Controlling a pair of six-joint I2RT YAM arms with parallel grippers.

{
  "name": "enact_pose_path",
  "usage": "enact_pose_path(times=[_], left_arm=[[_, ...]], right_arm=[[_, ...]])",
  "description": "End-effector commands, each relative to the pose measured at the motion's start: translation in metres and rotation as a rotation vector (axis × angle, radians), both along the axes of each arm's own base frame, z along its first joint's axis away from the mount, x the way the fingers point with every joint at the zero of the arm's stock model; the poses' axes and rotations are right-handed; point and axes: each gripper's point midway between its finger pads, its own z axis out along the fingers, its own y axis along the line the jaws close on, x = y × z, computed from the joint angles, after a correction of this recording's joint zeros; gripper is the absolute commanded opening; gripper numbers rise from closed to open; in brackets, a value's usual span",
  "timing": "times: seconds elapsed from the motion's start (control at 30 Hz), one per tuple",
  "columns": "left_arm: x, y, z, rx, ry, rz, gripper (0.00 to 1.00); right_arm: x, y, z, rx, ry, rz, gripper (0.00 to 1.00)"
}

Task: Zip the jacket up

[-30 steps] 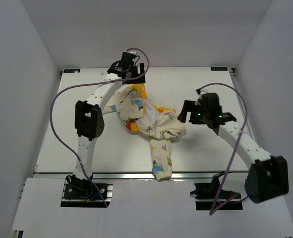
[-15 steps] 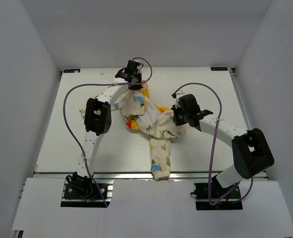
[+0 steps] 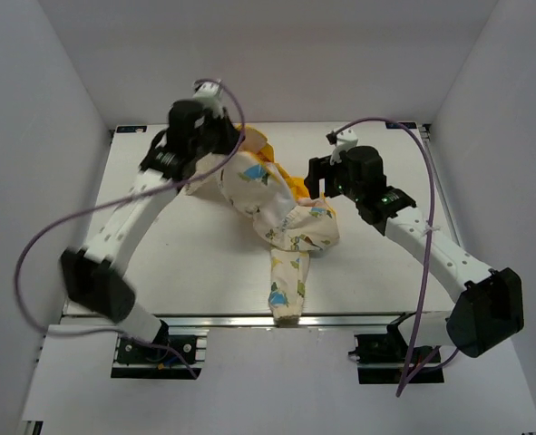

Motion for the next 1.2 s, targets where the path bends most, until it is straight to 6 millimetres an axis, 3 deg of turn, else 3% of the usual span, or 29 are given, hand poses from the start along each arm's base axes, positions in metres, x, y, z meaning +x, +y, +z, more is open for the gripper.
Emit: enact_pose_path(times=[0.0, 0.1, 0.13, 0.23, 0.27, 0.37, 0.47, 0.53, 0.57, 0.6, 0.63, 0.67, 0.77, 0.87, 0.97, 1.17], left_arm=[[-0.112, -0.004, 0.007, -0.150, -0.011, -0.216, 0.00], [-0.171, 0.007, -0.034, -0.256, 0.056, -0.216, 0.00], [-0.199, 0.022, -0.069, -0.249, 0.103, -0.191, 0.00], [-0.218, 0.060, -0.112, -0.180, 0.215, 0.011, 0.00], [-0.233, 0.072, -0.143, -0.134, 0.311, 0.059, 0.00], [-0.246, 0.086, -0.172, -0.131, 0.380, 0.149, 0.00], [-0.246, 0.084, -0.167, -0.181, 0.377, 0.164, 0.00], [-0.246, 0.087, -0.165, -0.174, 0.370, 0.180, 0.00], [-0.245, 0.092, -0.167, -0.156, 0.371, 0.199, 0.00], [-0.245, 0.094, -0.166, -0.144, 0.373, 0.212, 0.00], [-0.247, 0.098, -0.170, -0.125, 0.389, 0.224, 0.00], [-0.248, 0.099, -0.172, -0.116, 0.396, 0.231, 0.00], [-0.251, 0.099, -0.178, -0.122, 0.416, 0.241, 0.00], [-0.249, 0.104, -0.180, -0.109, 0.419, 0.275, 0.00], [-0.247, 0.109, -0.181, -0.090, 0.420, 0.302, 0.00], [-0.244, 0.109, -0.179, -0.082, 0.423, 0.303, 0.00]], right_arm=[[-0.005, -0.020, -0.024, 0.074, 0.114, -0.188, 0.87], [-0.012, -0.015, -0.037, 0.102, 0.180, -0.184, 0.89], [-0.012, -0.013, -0.044, 0.099, 0.216, -0.183, 0.89], [-0.008, -0.015, -0.067, 0.037, 0.278, -0.207, 0.89], [-0.004, -0.006, -0.068, 0.044, 0.259, -0.168, 0.89], [-0.012, 0.016, -0.077, -0.026, 0.211, 0.019, 0.89], [-0.013, 0.036, -0.092, -0.151, 0.104, 0.206, 0.90], [0.001, 0.051, -0.088, -0.154, 0.036, 0.259, 0.89], [0.009, 0.056, -0.098, -0.179, 0.037, 0.275, 0.89], [0.017, 0.060, -0.096, -0.182, 0.032, 0.272, 0.89], [0.029, 0.068, -0.081, -0.173, 0.015, 0.274, 0.89], [0.037, 0.073, -0.096, -0.192, 0.050, 0.278, 0.89], [0.070, 0.080, -0.111, -0.214, 0.098, 0.191, 0.89], [0.092, 0.076, -0.140, -0.272, 0.218, 0.088, 0.89], [0.087, 0.072, -0.174, -0.303, 0.324, 0.064, 0.89], [0.077, 0.060, -0.210, -0.314, 0.410, 0.077, 0.89]])
